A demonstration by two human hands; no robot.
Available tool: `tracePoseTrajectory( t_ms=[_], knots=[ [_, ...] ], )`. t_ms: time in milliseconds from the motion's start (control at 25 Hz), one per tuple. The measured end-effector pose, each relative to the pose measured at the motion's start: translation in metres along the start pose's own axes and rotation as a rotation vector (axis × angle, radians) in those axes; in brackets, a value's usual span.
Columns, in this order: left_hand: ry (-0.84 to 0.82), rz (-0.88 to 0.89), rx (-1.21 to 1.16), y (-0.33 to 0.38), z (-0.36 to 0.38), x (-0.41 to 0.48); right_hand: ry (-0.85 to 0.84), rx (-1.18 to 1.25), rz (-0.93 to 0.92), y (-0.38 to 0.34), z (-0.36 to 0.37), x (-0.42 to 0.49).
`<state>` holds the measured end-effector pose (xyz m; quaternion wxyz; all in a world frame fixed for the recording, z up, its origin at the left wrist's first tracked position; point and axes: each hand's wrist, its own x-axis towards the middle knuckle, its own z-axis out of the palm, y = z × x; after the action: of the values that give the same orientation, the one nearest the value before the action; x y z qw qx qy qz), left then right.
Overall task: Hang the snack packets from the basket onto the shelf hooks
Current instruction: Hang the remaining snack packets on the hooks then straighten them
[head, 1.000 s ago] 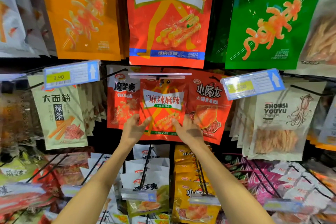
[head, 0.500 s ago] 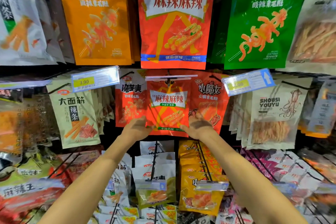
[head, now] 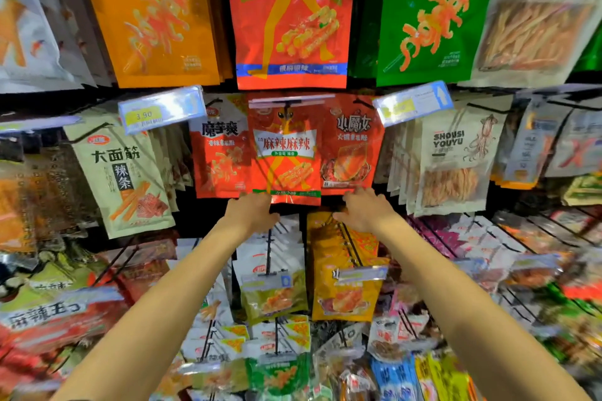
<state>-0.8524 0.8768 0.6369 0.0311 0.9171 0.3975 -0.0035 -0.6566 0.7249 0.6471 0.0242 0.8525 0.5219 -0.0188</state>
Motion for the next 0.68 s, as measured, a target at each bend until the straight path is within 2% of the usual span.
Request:
tracePoseTrajectory(
  t_ms=[240,440,680],
  knots=[
    [0.028,0.073,0.025,0.05,0.002,-0.002,-0.065,-0.119,0.05,0.031,0.007,-0.02],
    [0.09,0.087,0.071,0.089,-0.003,0.016,0.023,-0.046,0.041,0.065,-0.007,-0.004],
    [0.212,0.05,-0.172,0.108,-0.012,0.067,0.047,0.138,0.019,0.091,-0.02,0.038]
  ],
)
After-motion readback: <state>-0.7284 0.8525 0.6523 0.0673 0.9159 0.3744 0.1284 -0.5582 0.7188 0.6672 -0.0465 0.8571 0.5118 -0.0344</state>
